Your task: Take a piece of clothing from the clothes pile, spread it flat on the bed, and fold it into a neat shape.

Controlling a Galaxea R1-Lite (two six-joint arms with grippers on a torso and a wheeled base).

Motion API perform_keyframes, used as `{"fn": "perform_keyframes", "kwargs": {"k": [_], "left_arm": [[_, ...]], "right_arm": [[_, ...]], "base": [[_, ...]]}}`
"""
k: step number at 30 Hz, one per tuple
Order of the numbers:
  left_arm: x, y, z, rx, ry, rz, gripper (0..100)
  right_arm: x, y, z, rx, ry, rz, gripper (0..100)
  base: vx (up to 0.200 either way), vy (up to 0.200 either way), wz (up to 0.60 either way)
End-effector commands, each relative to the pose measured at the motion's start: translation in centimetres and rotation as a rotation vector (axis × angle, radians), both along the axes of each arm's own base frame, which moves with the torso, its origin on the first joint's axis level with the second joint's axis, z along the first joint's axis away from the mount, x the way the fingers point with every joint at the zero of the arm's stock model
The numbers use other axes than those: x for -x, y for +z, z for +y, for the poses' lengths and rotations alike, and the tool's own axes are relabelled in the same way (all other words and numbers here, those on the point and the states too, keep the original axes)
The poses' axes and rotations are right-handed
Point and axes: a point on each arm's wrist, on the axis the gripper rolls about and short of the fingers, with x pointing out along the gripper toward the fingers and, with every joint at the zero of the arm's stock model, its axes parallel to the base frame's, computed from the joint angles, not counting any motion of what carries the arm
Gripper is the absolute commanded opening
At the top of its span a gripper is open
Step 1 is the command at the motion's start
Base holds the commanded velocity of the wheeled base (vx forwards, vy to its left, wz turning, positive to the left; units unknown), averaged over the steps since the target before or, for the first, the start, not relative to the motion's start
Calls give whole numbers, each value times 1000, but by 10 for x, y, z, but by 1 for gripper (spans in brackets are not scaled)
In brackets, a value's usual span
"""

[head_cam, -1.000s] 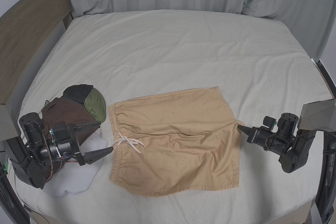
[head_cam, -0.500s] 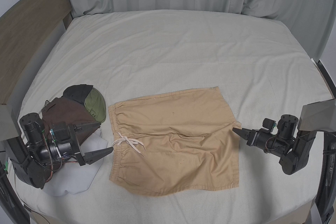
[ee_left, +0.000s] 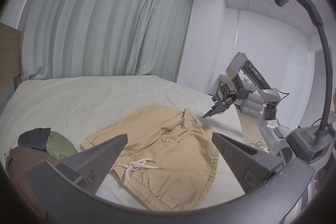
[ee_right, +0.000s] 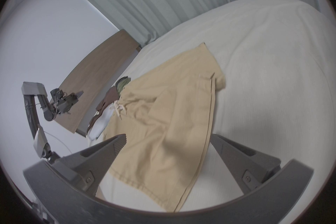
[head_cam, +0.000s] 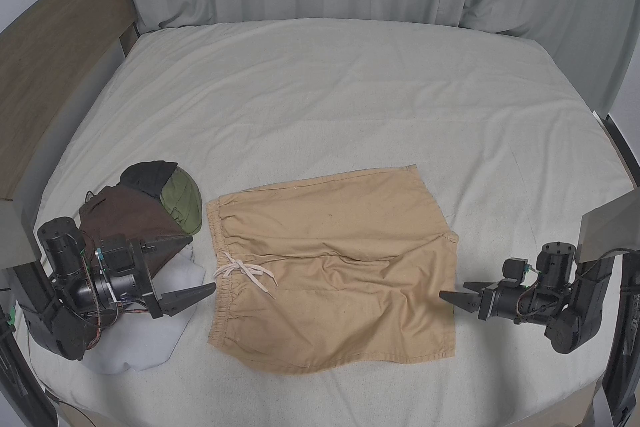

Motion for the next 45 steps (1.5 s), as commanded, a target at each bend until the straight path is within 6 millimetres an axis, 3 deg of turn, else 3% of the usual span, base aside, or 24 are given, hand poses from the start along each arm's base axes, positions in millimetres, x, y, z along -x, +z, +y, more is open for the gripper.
{"fn": "perform_keyframes", "kwargs": {"k": [1,14,32,45], "left_arm": [[-1,-2,0,0,0,9,100],[0,-17,3,-1,15,71,100],[0,-17,3,-1,17,73,100],[-1,-18,4,-10,59,73,100]], "right_arm": [[17,-10,1,16,33,73,100],[27,-25,3,31,49,151,100],[38,-53,7,90,100,231,100],[37,-52,12,88,124,226,100]], "base": [[0,0,0],[0,0,0],[0,0,0],[0,0,0]]}}
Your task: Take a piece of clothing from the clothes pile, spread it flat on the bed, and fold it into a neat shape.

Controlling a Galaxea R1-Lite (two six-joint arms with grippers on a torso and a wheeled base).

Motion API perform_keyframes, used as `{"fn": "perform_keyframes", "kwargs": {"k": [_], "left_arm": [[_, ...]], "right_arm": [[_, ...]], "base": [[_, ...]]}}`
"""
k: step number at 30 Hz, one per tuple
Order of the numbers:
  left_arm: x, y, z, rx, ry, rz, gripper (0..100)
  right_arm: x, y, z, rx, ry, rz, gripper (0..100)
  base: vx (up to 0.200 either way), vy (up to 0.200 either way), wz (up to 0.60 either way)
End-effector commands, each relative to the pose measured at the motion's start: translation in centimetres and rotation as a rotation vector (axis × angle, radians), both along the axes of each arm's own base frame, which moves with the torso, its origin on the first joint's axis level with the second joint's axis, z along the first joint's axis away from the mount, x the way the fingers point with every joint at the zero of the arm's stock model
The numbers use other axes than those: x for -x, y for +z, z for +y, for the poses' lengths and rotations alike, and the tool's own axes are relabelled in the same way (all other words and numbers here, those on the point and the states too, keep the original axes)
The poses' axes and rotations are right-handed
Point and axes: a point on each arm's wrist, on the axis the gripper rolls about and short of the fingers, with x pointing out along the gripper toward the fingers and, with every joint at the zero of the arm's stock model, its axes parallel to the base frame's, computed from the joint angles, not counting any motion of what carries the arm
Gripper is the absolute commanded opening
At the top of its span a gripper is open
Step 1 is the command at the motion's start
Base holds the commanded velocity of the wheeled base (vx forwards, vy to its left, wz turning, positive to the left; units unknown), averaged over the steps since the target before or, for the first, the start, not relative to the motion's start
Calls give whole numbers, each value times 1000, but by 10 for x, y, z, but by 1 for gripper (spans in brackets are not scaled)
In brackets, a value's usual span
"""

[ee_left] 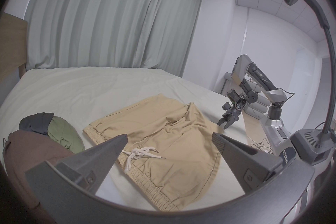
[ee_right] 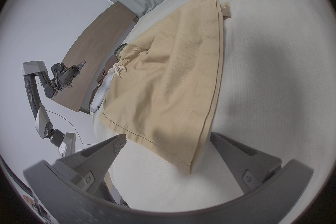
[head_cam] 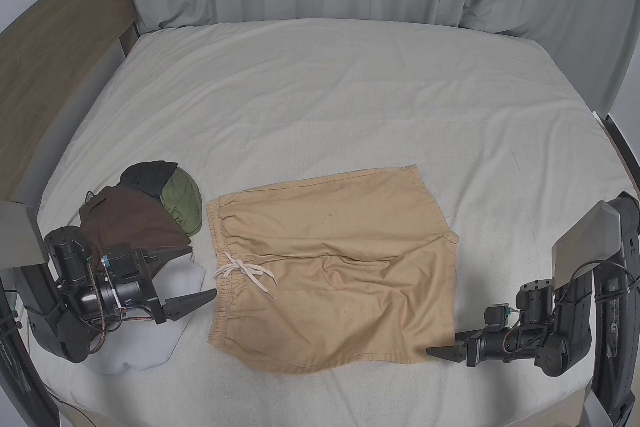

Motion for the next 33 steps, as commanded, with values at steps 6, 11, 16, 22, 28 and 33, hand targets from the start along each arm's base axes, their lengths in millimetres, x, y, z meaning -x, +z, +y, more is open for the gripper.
{"fn": "perform_keyframes", "kwargs": {"k": [6,11,16,22,28,33], "left_arm": [[1,-1,0,-12,44,9,100],[1,-1,1,-14,58,10,100],[1,-2,1,-15,58,12,100],[1,-2,0,-14,57,12,100],[0,-2,0,-14,57,10,100],[0,-2,1,-14,57,10,100]], "right_arm": [[1,-1,2,1,8,8,100],[1,-1,2,1,8,8,100],[2,-1,4,0,14,12,100],[2,-2,7,-3,25,10,100],[3,-2,6,1,21,17,0],[5,-2,4,8,12,21,0]], "base": [[0,0,0],[0,0,0],[0,0,0],[0,0,0],[0,0,0],[0,0,0]]}}
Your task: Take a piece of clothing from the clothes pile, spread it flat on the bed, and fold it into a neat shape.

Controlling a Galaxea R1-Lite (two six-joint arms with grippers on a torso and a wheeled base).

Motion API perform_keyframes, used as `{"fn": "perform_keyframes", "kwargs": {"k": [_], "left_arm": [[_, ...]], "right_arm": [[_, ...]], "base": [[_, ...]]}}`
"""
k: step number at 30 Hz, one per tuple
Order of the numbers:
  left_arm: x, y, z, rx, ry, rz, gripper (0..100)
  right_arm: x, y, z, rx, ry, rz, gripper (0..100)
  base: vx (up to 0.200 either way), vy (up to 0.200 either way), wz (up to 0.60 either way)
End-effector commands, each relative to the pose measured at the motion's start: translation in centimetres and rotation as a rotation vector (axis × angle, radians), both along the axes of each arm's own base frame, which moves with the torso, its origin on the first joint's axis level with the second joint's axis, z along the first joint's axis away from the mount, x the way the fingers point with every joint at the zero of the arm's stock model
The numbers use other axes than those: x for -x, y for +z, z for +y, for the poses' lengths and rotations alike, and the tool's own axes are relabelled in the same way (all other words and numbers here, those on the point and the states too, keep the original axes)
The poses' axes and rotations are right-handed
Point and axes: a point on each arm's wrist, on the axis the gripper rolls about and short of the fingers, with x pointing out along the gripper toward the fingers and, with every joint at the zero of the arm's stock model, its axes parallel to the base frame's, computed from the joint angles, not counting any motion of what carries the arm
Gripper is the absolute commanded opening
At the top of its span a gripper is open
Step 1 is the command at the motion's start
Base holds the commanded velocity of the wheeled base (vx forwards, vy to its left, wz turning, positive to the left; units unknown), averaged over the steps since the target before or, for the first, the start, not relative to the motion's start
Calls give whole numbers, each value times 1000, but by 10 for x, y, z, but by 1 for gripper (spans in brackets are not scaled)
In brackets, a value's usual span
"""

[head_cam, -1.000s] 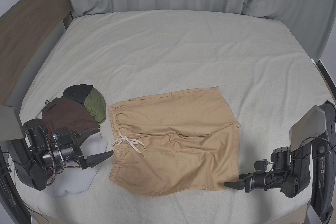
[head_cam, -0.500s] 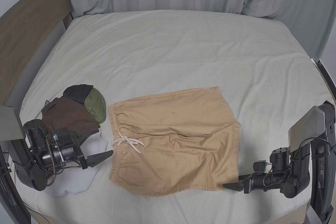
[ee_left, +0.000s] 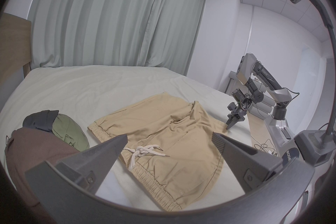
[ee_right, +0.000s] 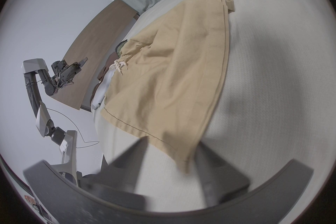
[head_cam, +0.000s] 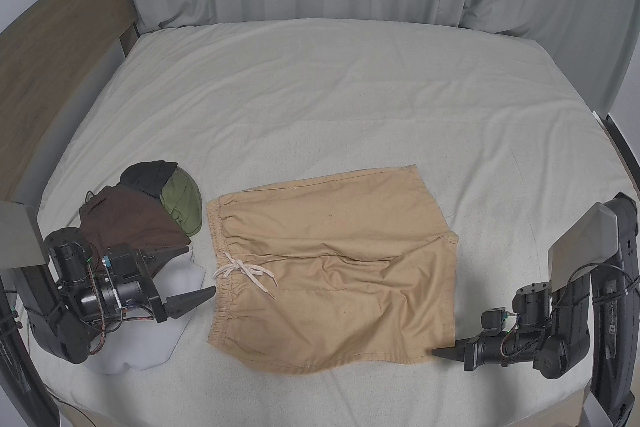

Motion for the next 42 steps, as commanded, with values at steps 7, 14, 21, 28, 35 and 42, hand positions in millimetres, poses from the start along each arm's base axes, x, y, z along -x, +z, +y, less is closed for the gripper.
{"fn": "perform_keyframes", "kwargs": {"k": [7,14,21,28,35,42], "left_arm": [[-1,-5,0,0,1,21,100],[-1,-13,2,2,9,54,100],[-3,-22,8,5,29,88,100],[-2,-37,15,13,50,153,100],[2,-58,19,41,79,269,100],[5,-72,19,83,98,378,100]], "right_arm": [[0,0,-6,6,-24,-1,0],[4,3,-16,13,-59,8,0],[14,4,-27,47,-63,13,0],[18,4,-27,52,-56,22,0],[16,3,-27,52,-54,20,0],[16,4,-27,50,-53,17,0]], "base": [[0,0,0],[0,0,0],[0,0,0],[0,0,0],[0,0,0],[0,0,0]]}}
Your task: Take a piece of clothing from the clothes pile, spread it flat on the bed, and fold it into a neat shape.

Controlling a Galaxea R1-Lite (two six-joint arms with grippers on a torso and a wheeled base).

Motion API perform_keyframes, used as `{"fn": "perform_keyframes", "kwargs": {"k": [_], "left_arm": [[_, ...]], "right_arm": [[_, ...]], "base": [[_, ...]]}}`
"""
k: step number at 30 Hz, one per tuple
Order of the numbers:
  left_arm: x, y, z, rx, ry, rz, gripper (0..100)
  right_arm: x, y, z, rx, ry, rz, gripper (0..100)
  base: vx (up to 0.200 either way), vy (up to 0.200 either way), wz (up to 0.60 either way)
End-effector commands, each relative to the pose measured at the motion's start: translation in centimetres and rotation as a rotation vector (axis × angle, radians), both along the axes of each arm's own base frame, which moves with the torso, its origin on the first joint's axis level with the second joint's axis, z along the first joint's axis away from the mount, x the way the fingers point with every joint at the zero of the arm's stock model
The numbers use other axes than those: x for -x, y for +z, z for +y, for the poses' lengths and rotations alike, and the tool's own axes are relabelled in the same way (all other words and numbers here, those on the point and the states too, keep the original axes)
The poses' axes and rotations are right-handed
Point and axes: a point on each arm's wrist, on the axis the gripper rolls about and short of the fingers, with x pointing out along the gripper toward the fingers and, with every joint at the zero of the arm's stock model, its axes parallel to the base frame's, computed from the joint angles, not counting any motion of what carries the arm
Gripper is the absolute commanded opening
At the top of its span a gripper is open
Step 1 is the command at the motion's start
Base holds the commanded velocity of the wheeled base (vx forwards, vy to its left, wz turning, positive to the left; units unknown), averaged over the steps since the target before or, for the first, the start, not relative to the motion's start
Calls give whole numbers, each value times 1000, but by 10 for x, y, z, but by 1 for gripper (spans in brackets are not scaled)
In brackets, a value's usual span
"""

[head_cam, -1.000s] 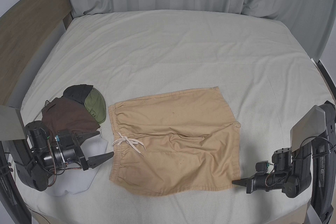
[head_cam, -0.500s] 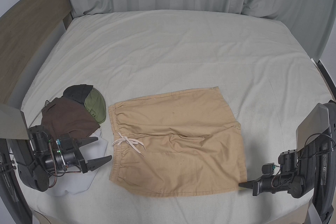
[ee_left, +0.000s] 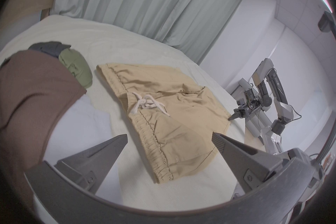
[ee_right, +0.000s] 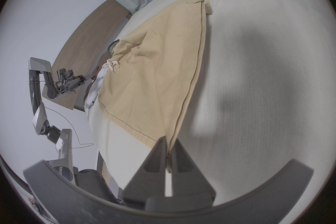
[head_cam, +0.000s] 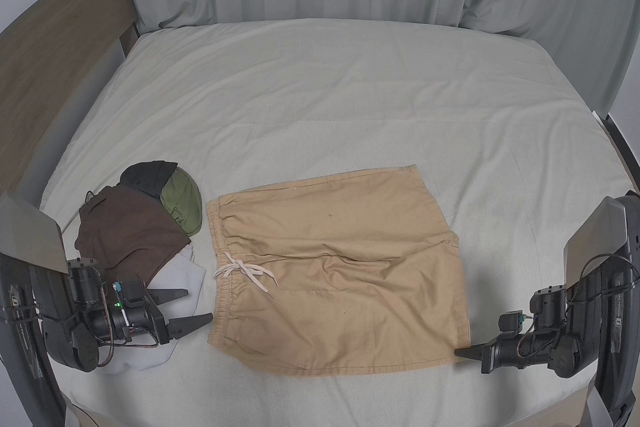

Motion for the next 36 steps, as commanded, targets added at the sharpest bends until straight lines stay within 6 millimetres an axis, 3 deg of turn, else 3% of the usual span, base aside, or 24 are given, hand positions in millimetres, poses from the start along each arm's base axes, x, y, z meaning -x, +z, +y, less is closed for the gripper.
{"fn": "perform_keyframes", "kwargs": {"k": [1,22,29,36], "left_arm": [[1,-15,0,20,9,74,100],[10,-54,-4,74,22,289,100],[4,-58,-14,168,50,411,100],[2,-58,-20,177,44,428,100]], "right_arm": [[0,-1,0,0,1,2,0],[-1,-2,0,-3,2,2,0],[-2,-2,0,-3,2,-2,0],[-2,-2,0,-3,2,-2,0]], "base": [[0,0,0],[0,0,0],[0,0,0],[0,0,0]]}}
